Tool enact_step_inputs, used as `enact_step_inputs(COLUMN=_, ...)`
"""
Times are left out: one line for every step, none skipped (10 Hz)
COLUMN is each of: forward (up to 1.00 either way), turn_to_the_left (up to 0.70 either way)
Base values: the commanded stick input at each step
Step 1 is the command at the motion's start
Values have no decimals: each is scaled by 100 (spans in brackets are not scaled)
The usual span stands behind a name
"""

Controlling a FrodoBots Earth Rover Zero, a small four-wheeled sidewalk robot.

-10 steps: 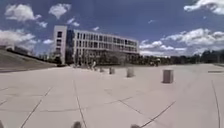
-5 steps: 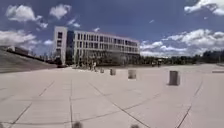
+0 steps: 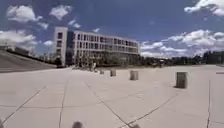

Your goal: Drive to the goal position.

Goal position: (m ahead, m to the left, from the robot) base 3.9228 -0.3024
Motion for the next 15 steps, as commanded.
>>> enact_step_inputs(forward=70, turn_to_the_left=0)
enact_step_inputs(forward=70, turn_to_the_left=0)
enact_step_inputs(forward=70, turn_to_the_left=-11)
enact_step_inputs(forward=70, turn_to_the_left=-27)
enact_step_inputs(forward=70, turn_to_the_left=-34)
enact_step_inputs(forward=70, turn_to_the_left=-34)
enact_step_inputs(forward=70, turn_to_the_left=-14)
enact_step_inputs(forward=70, turn_to_the_left=-5)
enact_step_inputs(forward=70, turn_to_the_left=0)
enact_step_inputs(forward=70, turn_to_the_left=0)
enact_step_inputs(forward=70, turn_to_the_left=0)
enact_step_inputs(forward=70, turn_to_the_left=0)
enact_step_inputs(forward=70, turn_to_the_left=0)
enact_step_inputs(forward=70, turn_to_the_left=0)
enact_step_inputs(forward=70, turn_to_the_left=0)
